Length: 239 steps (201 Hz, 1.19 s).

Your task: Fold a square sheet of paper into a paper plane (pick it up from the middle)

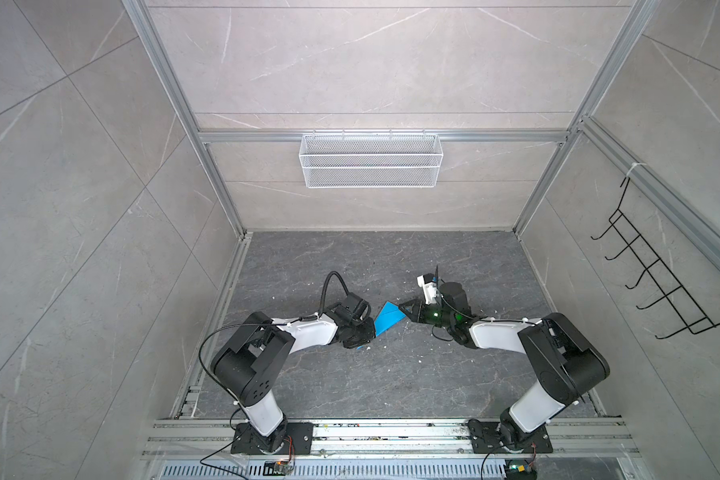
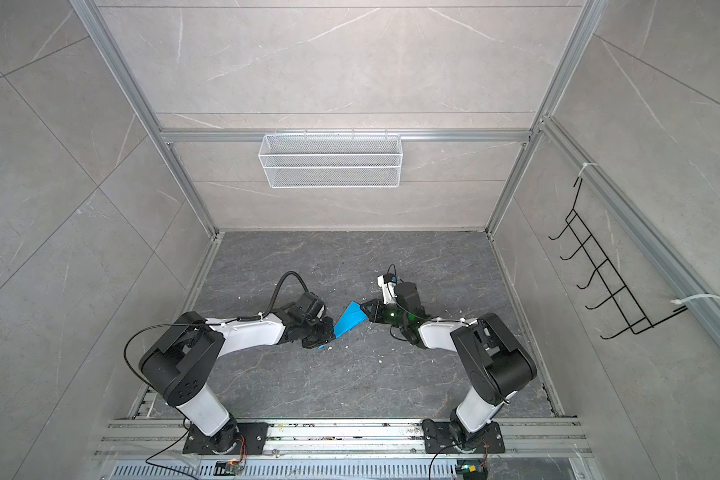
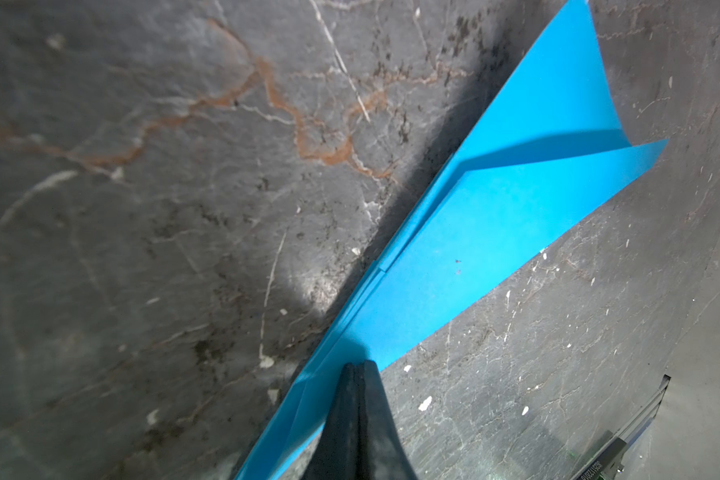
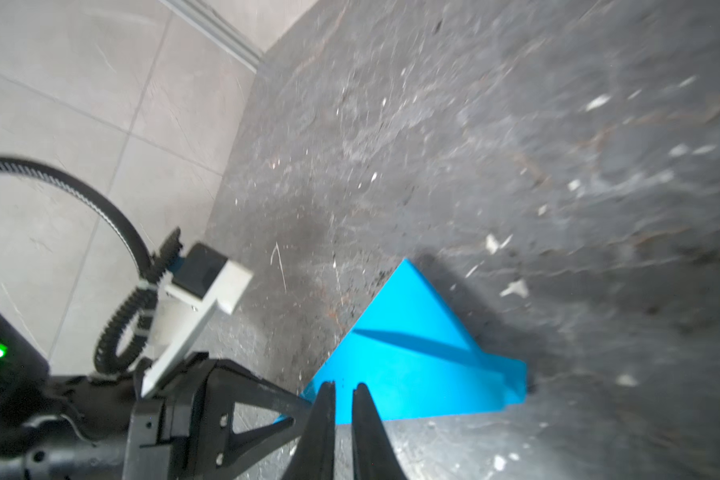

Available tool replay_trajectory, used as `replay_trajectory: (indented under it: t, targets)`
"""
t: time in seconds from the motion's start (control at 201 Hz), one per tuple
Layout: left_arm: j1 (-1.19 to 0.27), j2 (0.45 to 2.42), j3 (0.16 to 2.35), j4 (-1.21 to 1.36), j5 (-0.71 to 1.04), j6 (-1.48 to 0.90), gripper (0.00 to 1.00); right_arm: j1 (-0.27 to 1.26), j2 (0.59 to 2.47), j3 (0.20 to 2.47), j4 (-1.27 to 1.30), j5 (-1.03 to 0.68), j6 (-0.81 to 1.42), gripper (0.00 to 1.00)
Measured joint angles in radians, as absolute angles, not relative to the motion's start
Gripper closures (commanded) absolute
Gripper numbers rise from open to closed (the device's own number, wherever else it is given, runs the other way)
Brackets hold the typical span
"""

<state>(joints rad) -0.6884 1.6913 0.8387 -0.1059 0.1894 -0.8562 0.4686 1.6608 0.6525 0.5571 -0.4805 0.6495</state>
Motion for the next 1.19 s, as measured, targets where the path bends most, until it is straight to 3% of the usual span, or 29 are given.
replay_trajectory:
  t: [0.244,0.538,0.891,1.091,1.19]
  targets:
    - [-0.688,1.691,0.839,-0.106,0.189,-0.856,1.0,0.624,1.809,0.705,0.563,-0.486,0.684,0.9]
    - [-0.688,1.691,0.839,-0.107,0.189,-0.856,1.0,0.625,1.897,0.705,0.606,-0.505,0.734,0.92]
    - [-0.688,1.691,0.839,-0.108,0.189,-0.856,1.0,0.418,1.892,0.686,0.612,-0.519,0.738,0.91]
    - [-0.688,1.691,0.842,-0.112,0.194,-0.844,1.0,0.356,1.794,0.687,0.443,-0.446,0.71,0.88]
    - [-0.688,1.683,0.855,-0.135,0.207,-0.825,0.85,0.359,1.7,0.693,0.343,-0.411,0.691,0.84]
